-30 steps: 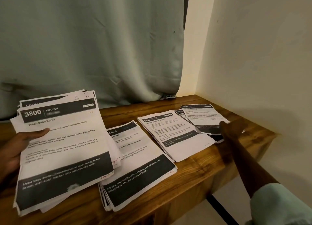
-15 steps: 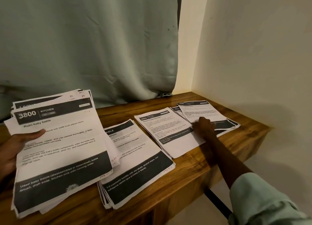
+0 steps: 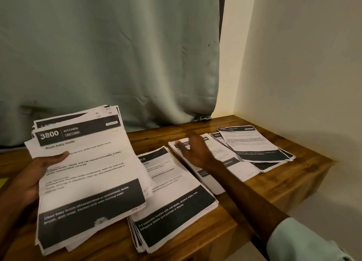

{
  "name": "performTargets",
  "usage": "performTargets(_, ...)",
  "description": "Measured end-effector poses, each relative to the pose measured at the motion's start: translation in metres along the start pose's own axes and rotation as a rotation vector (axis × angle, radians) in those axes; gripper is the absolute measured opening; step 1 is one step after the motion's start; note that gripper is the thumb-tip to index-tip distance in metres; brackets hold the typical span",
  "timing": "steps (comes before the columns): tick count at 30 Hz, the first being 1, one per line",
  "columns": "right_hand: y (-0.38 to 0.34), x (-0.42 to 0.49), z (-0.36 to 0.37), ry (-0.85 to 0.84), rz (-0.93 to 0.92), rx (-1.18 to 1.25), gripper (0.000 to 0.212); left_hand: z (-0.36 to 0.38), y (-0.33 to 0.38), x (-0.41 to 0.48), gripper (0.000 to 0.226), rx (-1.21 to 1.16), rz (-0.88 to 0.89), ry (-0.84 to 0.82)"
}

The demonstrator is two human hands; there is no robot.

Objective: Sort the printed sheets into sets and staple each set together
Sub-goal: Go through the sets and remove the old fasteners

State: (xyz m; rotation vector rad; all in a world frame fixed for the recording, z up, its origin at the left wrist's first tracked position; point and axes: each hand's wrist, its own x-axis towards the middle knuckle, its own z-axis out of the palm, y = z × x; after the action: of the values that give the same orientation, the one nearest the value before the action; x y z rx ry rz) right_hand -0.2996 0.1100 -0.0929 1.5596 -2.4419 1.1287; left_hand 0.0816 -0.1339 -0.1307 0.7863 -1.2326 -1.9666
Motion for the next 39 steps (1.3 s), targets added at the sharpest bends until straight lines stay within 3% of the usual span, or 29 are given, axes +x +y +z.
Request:
performTargets(3,-0.057,-0.003,0.030,-0.268,-0.004,0.387,0.092,0.044,0.016,-0.033,0.055,-0.003,0.060,0.039)
performTargets(4,-0.079,-0.003,0.038,-0.338,0.002,0.439,0.092,0.050,0.020,-0.037,0.051,0.028,0.090,0.062)
performTargets(7,-0.108,0.009,0.060,-0.515,0.008,0.642,0.063,0.062,0.023,-0.041,0.035,0.000,0.136,0.055)
performTargets(9,-0.116,0.013,0.073,-0.528,-0.006,0.716,0.056,0.062,0.024,-0.039,0.037,0.002,0.154,0.065)
performTargets(17,-0.117,0.022,0.103,-0.429,0.056,0.922,0.040,0.043,0.024,-0.031,0.052,-0.009,0.167,0.076)
performTargets(20,-0.114,0.017,0.108,-0.362,0.057,0.977,0.039,0.039,0.026,-0.031,0.047,-0.037,0.182,0.078)
performTargets(26,-0.110,0.018,0.106,-0.238,0.136,1.121,0.037,0.070,0.024,-0.045,0.037,-0.019,0.042,-0.019)
performTargets(35,-0.123,0.014,0.092,-0.095,0.046,1.115,0.027,0.096,0.027,-0.049,0.043,0.025,0.273,0.090)
performTargets(39,-0.138,0.010,0.074,-0.088,0.002,1.050,0.036,0.095,0.034,-0.059,0.040,-0.007,0.342,0.127)
